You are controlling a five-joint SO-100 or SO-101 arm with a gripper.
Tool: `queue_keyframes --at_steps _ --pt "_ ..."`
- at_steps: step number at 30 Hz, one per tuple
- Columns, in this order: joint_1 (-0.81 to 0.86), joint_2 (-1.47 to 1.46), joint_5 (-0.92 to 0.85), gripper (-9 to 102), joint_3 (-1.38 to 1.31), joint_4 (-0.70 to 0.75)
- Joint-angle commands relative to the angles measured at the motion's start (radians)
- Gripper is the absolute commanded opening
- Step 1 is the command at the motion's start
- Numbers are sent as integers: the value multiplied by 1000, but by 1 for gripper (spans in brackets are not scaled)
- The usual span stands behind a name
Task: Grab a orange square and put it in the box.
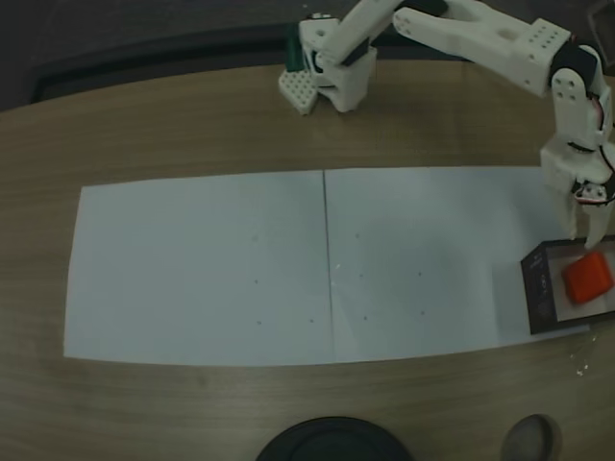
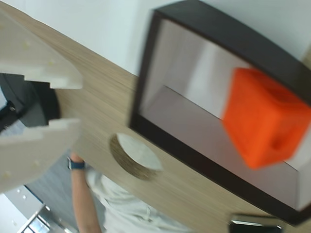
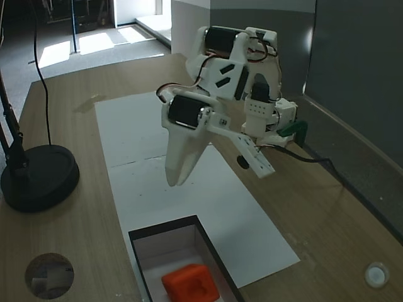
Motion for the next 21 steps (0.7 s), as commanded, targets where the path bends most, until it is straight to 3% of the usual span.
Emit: queue_keyframes --at_steps 1,8,18,21 --pt "72 241 -21 0 -72 123" --pt "135 713 -23 0 -58 416" --pt "454 1542 -29 0 466 407" --pt "479 1715 -31 0 624 388"
